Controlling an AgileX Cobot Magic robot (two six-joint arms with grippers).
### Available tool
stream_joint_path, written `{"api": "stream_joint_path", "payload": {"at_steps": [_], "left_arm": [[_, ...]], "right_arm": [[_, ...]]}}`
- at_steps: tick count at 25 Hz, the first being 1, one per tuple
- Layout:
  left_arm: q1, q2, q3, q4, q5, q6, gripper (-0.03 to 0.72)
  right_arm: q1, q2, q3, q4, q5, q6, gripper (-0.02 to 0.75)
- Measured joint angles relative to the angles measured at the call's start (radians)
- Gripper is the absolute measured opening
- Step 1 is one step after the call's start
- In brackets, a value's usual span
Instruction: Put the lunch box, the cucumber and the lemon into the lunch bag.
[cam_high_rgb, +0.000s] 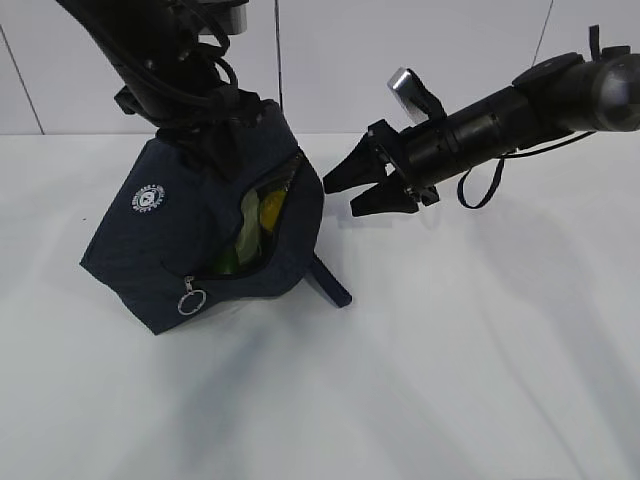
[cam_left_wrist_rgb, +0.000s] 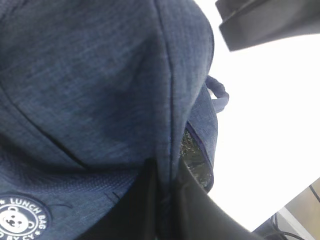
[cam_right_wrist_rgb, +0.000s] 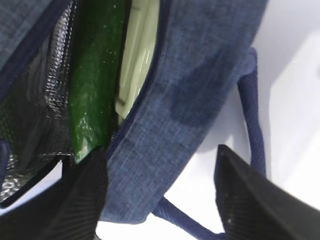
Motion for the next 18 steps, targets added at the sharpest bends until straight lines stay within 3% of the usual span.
{"api": "stream_joint_path", "payload": {"at_steps": [18], "left_arm": [[0.0,0.0,0.0,-0.007,0.002,0.0,0.015]], "right_arm": [[0.08,0.068,0.0,-0.02,-0.055,0.05,0.465]]}}
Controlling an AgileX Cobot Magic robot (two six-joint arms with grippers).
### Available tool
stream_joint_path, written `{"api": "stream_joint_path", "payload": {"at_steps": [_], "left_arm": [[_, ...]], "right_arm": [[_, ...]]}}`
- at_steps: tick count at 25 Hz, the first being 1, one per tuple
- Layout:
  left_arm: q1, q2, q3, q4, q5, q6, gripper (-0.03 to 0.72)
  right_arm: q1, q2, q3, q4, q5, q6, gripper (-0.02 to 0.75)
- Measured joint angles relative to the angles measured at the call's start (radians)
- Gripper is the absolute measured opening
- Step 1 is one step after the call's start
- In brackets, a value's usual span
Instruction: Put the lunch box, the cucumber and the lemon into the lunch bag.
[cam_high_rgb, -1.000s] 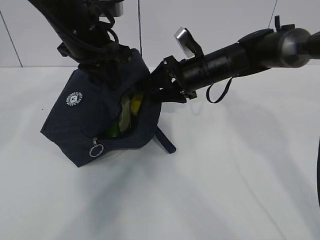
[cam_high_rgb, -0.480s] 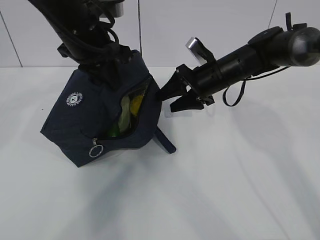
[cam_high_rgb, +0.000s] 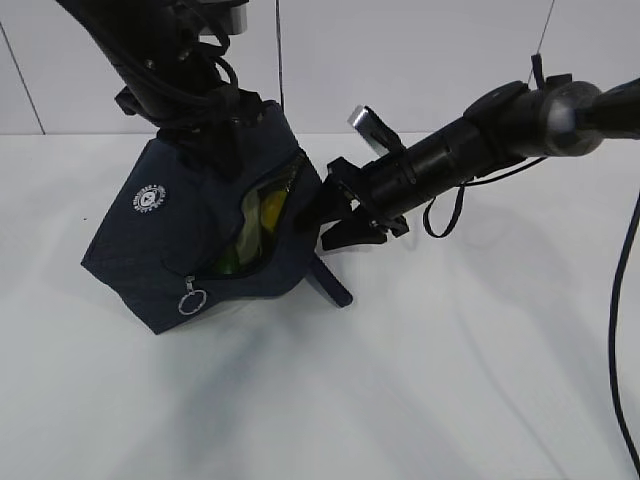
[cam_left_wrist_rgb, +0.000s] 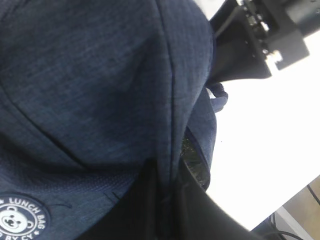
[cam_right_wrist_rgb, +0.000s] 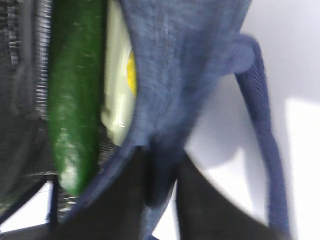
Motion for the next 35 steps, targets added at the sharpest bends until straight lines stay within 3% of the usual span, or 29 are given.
{"api": "stream_joint_path", "payload": {"at_steps": [2,4,8,10,18,22,31,35], "left_arm": [[0.0,0.0,0.0,-0.002,0.0,0.0,0.015],[0.0,0.0,0.0,-0.002,0.0,0.0,0.015],[0.0,0.0,0.0,-0.002,0.002,0.0,0.015],[0.0,0.0,0.0,-0.003,0.002,0.0,0.015],[-0.002,0.006,-0.051,-0.041,0.01,0.0,0.015],[-0.002,0.008,-0.072,-0.101,0.005,0.0,0.015],[-0.002,0.014,-0.071,-0.263,-0.074,0.0,0.015],[-0.004,0.026,-0.072,-0.333,-0.1,0.0,0.015]], "right_arm": [[0.0,0.019,0.0,0.027,0.002,-0.003,0.451],[0.0,0.021,0.0,0.05,0.002,-0.015,0.386],[0.0,0.021,0.0,0.104,0.017,-0.069,0.081],[0.0,0.021,0.0,0.15,0.035,-0.085,0.016],[-0.027,0.021,-0.041,0.185,0.082,-0.085,0.003],[-0.053,-0.017,-0.088,0.111,0.085,-0.039,0.003],[-0.09,-0.167,-0.249,-0.305,0.131,0.18,0.002],[-0.09,-0.211,-0.27,-0.41,0.141,0.24,0.001]]}}
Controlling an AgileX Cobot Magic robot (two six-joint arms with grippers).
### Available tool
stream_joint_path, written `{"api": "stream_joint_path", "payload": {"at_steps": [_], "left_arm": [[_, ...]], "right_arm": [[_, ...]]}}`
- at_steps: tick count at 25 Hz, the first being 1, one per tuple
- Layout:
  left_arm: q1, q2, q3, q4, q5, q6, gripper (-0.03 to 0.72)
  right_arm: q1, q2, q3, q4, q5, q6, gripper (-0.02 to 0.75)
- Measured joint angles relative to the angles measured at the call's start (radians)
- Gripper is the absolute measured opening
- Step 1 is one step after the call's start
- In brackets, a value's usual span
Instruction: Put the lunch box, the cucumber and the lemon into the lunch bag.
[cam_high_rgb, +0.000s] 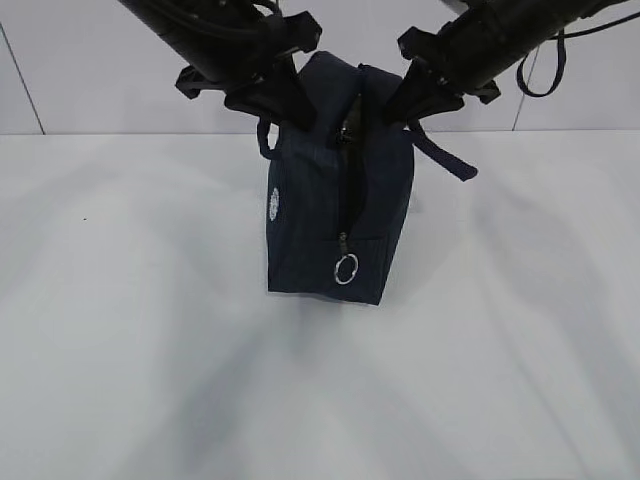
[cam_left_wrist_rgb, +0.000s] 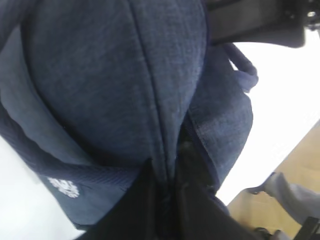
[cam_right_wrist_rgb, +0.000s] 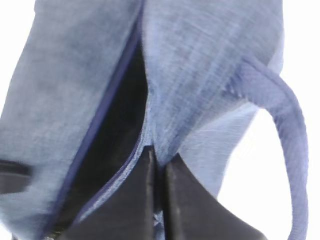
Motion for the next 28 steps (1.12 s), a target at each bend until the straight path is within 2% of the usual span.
{"api": "stream_joint_path", "payload": {"at_steps": [4,6,9,12,15,17,19,23,28], "left_arm": [[-0.001,0.056,-0.004,-0.035,0.0,0.0,0.024],[-0.001,0.081,-0.004,-0.037,0.0,0.0,0.052],[-0.001,0.09,-0.004,-0.038,0.0,0.0,0.151],[-0.001,0.09,-0.006,-0.041,-0.001,0.0,0.286],[-0.001,0.09,-0.006,-0.041,-0.002,0.0,0.363],[-0.001,0.09,-0.006,-0.041,-0.005,0.0,0.377],[-0.001,0.088,-0.006,-0.038,-0.016,0.0,0.382],[0.007,0.057,-0.006,0.013,-0.037,0.0,0.384],[0.013,-0.019,-0.006,0.135,-0.072,0.0,0.383]], "right_arm": [[0.004,-0.004,0.0,-0.056,0.008,0.029,0.001],[0.008,-0.004,0.0,-0.069,0.011,0.031,0.001],[0.024,-0.004,0.0,-0.078,0.012,0.033,0.01],[0.03,-0.004,0.0,-0.078,0.012,0.042,0.076],[0.03,-0.004,-0.003,-0.075,0.009,0.042,0.221],[0.03,-0.004,-0.004,-0.07,0.007,0.042,0.323],[0.03,-0.004,-0.004,-0.07,0.007,0.042,0.37],[0.03,-0.014,-0.004,-0.066,0.007,0.042,0.393],[0.028,-0.087,-0.004,-0.066,0.007,0.042,0.395]]}}
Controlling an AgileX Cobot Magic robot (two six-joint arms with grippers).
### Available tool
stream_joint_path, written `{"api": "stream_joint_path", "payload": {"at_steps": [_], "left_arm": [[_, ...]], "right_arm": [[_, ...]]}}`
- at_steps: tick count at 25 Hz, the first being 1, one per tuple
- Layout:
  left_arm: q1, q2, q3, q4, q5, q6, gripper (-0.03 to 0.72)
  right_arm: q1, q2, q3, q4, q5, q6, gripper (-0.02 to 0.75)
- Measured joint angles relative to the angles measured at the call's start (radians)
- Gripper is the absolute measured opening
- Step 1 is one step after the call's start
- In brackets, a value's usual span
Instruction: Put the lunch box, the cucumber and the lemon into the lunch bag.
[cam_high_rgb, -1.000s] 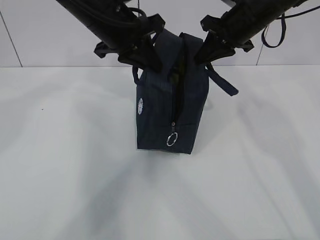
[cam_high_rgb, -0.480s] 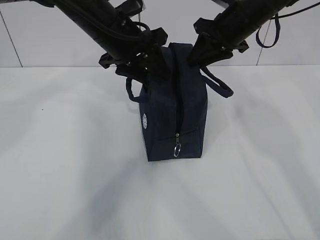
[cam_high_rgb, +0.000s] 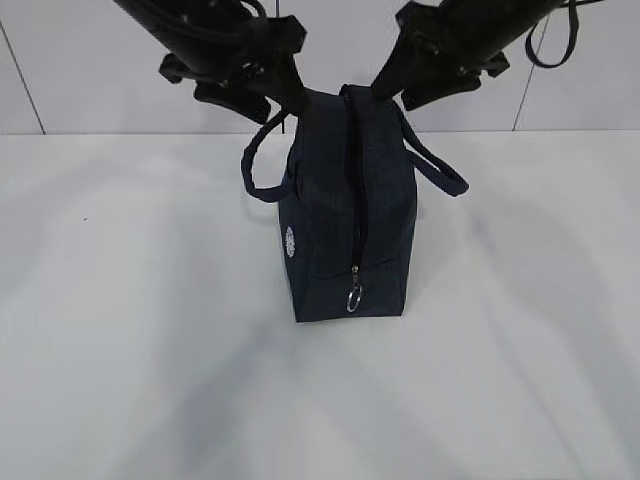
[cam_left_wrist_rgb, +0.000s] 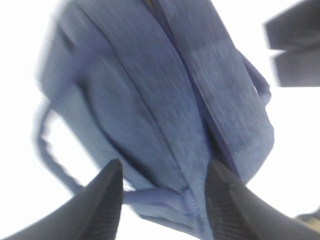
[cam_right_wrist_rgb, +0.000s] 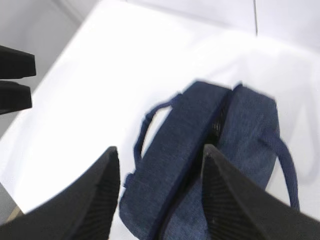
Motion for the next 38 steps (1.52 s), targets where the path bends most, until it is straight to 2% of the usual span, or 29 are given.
{"api": "stream_joint_path", "payload": {"at_steps": [8,17,21,24,30,38], "left_arm": [[0.0,-0.194,0.0,0.16,-0.097,0.0,0.355],[0.0,-0.369,0.0,0.214,-0.134,0.0,0.34],[0.0,-0.436,0.023,0.219,-0.137,0.0,0.334],[0.0,-0.5,0.101,0.223,-0.166,0.0,0.33],[0.0,-0.692,0.367,0.228,-0.293,0.011,0.325],[0.0,-0.947,0.708,0.228,-0.365,0.051,0.321]], "right_arm": [[-0.002,-0.214,0.0,0.01,-0.068,0.002,0.395],[-0.002,-0.461,0.002,0.019,-0.105,-0.013,0.396],[-0.002,-0.597,0.072,0.021,-0.153,-0.035,0.395],[-0.002,-0.724,0.18,0.024,-0.21,-0.061,0.395],[-0.002,-0.985,0.475,0.025,-0.304,-0.121,0.396],[-0.002,-1.307,0.979,0.043,-0.458,-0.171,0.395]]}}
